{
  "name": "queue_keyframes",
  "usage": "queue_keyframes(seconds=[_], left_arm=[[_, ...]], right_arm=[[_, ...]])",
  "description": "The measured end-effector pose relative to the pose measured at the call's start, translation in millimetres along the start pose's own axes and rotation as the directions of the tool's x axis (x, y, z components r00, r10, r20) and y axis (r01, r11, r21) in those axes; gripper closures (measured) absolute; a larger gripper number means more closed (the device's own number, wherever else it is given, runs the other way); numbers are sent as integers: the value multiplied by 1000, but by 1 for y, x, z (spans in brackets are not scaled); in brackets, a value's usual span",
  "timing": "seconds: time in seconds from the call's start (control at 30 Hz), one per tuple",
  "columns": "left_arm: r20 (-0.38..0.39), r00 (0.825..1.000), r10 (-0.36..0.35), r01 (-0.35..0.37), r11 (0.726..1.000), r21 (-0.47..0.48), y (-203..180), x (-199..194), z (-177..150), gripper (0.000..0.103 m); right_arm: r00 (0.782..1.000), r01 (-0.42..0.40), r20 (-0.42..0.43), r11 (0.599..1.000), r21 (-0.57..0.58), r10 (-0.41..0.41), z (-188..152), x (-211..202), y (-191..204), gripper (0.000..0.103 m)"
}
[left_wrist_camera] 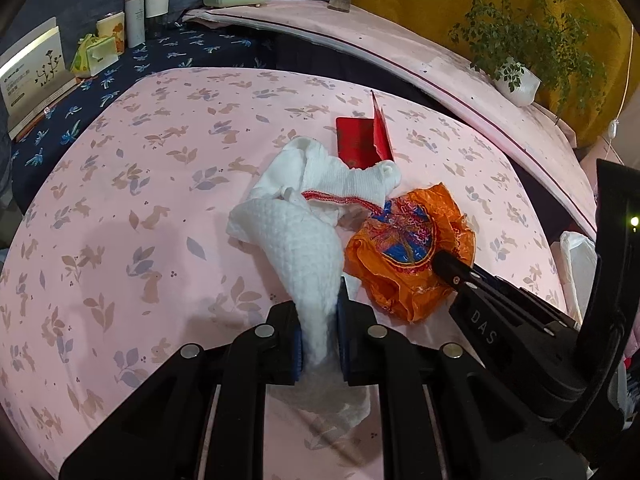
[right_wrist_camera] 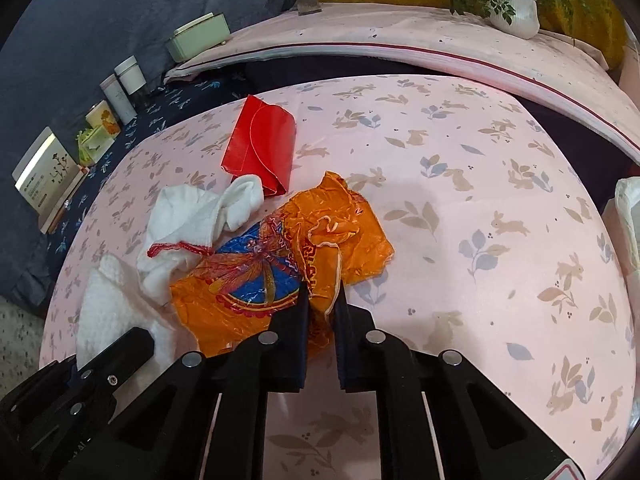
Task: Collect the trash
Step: 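Carry the cloth and orange bag over the white bin and open both tools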
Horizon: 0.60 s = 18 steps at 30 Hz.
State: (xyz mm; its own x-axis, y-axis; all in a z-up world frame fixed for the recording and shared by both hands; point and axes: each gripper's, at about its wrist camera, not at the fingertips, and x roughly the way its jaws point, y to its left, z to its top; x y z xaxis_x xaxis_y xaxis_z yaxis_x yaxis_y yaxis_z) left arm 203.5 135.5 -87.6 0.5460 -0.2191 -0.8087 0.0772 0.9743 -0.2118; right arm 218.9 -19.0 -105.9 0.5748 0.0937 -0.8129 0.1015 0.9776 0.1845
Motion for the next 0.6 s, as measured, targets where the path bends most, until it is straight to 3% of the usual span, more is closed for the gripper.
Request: queue_keyframes(seconds=[0.23, 0.6], left_arm=[[7, 1000, -19, 19, 999, 46, -29, -11, -7, 90], [31, 997, -76, 69, 981, 182, -115, -34, -20, 90]], right_arm=[[999, 10, 35, 999, 52, -12, -13, -34, -31, 94], [993, 46, 104, 987, 156, -63, -28, -93, -102, 94]])
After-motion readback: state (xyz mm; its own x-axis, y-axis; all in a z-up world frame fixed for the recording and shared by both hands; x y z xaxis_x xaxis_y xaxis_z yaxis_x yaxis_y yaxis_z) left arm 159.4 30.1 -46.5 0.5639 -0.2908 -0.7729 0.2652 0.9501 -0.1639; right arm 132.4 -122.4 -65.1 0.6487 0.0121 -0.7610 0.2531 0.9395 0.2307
